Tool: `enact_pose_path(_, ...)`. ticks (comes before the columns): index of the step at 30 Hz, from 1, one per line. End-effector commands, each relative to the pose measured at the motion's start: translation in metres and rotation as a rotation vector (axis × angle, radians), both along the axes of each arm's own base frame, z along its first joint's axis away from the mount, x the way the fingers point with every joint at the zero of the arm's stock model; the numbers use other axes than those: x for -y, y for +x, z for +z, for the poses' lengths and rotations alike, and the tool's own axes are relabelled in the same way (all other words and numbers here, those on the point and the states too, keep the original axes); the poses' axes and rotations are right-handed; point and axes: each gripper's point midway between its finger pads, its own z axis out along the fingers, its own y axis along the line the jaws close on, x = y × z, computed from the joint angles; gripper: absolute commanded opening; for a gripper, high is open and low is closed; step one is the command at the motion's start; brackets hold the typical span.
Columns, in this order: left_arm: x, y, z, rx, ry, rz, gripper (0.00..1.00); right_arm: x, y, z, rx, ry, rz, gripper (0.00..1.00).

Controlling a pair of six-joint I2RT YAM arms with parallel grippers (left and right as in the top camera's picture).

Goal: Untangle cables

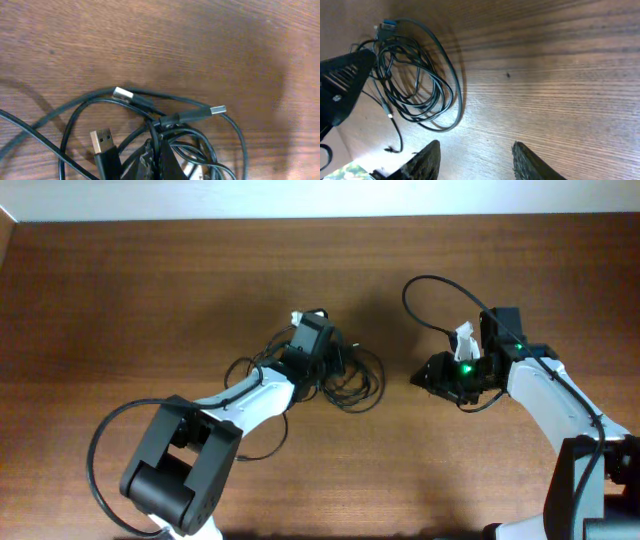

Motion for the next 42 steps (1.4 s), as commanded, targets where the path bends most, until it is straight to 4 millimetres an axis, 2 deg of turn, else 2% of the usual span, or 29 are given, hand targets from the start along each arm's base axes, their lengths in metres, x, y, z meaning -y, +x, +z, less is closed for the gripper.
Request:
enact_pose_path(1, 0.008, 0.006, 0.05, 0.041, -0.16, -0.06, 0.0, -0.029, -0.011, 0.004, 0.015, 0.001, 0.1, 0.53)
enact_pose_path(2, 0.01, 0.004, 0.08, 0.075, -0.236, -0.097, 0.0, -0.047, -0.013, 0.005, 0.033, 0.005, 0.143, 0.66)
enact_pose_path(3, 0.01, 0.002, 0.102, 0.105, -0.281, -0.119, 0.0, -0.055, -0.008, 0.005, 0.028, -0.004, 0.104, 0.77)
enact_pose_path(4, 0.011, -0.002, 0.121, 0.13, -0.319, -0.146, 0.0, -0.058, -0.001, 0.003, 0.027, -0.034, 0.037, 0.79)
enact_pose_path(5, 0.014, -0.006, 0.137, 0.154, -0.347, -0.169, 0.0, -0.062, 0.005, 0.004, 0.048, -0.038, 0.026, 0.79)
enact_pose_path(7, 0.021, -0.025, 0.178, 0.204, -0.428, -0.253, 0.0, -0.085, 0.02, 0.015, 0.108, 0.01, -0.016, 0.8)
enact_pose_path(10, 0.028, -0.042, 0.205, 0.204, -0.515, -0.302, 0.0, -0.105, 0.045, 0.035, 0.165, 0.1, -0.137, 0.8)
enact_pose_path(11, 0.03, -0.048, 0.215, 0.195, -0.556, -0.313, 0.0, -0.102, 0.053, 0.036, 0.187, 0.083, -0.18, 0.8)
enact_pose_path(13, 0.031, -0.057, 0.255, 0.311, -0.61, -0.373, 0.0, -0.097, 0.055, 0.032, 0.198, 0.036, -0.203, 0.8)
enact_pose_path(14, 0.019, -0.061, 0.293, 0.436, -0.633, -0.382, 0.0, -0.089, 0.052, 0.025, 0.178, -0.003, -0.221, 0.8)
enact_pose_path(15, 0.006, -0.062, 0.312, 0.502, -0.636, -0.369, 0.0, -0.077, 0.046, 0.015, 0.145, -0.072, -0.248, 0.84)
enact_pose_path(16, -0.042, -0.058, 0.35, 0.691, -0.568, -0.289, 0.0, -0.068, 0.038, 0.006, 0.108, -0.127, -0.262, 0.85)
enact_pose_path(19, -0.115, -0.059, 0.387, 0.854, -0.491, -0.124, 0.0, -0.054, 0.028, -0.003, 0.069, -0.204, -0.283, 0.85)
enact_pose_path(21, -0.149, -0.065, 0.401, 0.915, -0.452, -0.046, 0.0, -0.053, 0.027, -0.004, 0.064, -0.214, -0.285, 0.86)
enact_pose_path(22, -0.145, -0.071, 0.401, 0.905, -0.469, -0.084, 0.0, -0.059, 0.024, -0.003, 0.051, -0.18, -0.259, 0.86)
enact_pose_path(23, -0.13, -0.073, 0.386, 0.826, -0.495, -0.142, 0.0, -0.067, 0.02, -0.001, 0.035, -0.14, -0.232, 0.87)
enact_pose_path(25, -0.119, -0.063, 0.347, 0.66, -0.51, -0.14, 0.0, -0.101, 0.011, 0.015, 0.075, 0.023, -0.013, 0.9)
enact_pose_path(26, -0.117, -0.058, 0.338, 0.628, -0.517, -0.141, 0.0, -0.125, 0.002, 0.033, 0.119, 0.161, 0.137, 0.91)
enact_pose_path(27, -0.107, -0.058, 0.335, 0.582, -0.581, -0.202, 0.0, -0.149, -0.01, 0.061, 0.18, 0.347, 0.296, 0.91)
enact_pose_path(29, -0.091, -0.068, 0.343, 0.578, -0.641, -0.315, 0.0, -0.167, -0.015, 0.094, 0.255, 0.521, 0.406, 0.92)
enact_pose_path(30, -0.083, -0.078, 0.353, 0.641, -0.628, -0.424, 0.0, -0.176, -0.017, 0.121, 0.308, 0.644, 0.469, 0.95)
enact_pose_path(33, -0.07, -0.1, 0.357, 0.693, -0.614, -0.609, 0.0, -0.183, 0.004, 0.155, 0.42, 0.71, 0.438, 0.98)
enact_pose_path(34, -0.068, -0.102, 0.358, 0.691, -0.618, -0.618, 0.0, -0.184, 0.01, 0.156, 0.43, 0.701, 0.408, 0.98)
enact_pose_path(35, -0.06, -0.106, 0.359, 0.691, -0.625, -0.643, 0.0, -0.187, 0.023, 0.15, 0.435, 0.645, 0.32, 0.98)
enact_pose_path(37, -0.047, -0.114, 0.365, 0.721, -0.632, -0.695, 0.0, -0.202, 0.028, 0.141, 0.42, 0.582, 0.229, 0.98)
enact_pose_path(39, -0.039, -0.119, 0.384, 0.814, -0.635, -0.726, 0.0, -0.218, 0.024, 0.114, 0.381, 0.453, 0.142, 0.98)
enact_pose_path(41, -0.04, -0.121, 0.401, 0.852, -0.668, -0.714, 0.0, -0.213, 0.022, 0.085, 0.334, 0.309, 0.053, 0.99)
enact_pose_path(42, -0.041, -0.125, 0.414, 0.902, -0.682, -0.72, 0.0, -0.204, 0.021, 0.071, 0.303, 0.236, 0.011, 0.98)
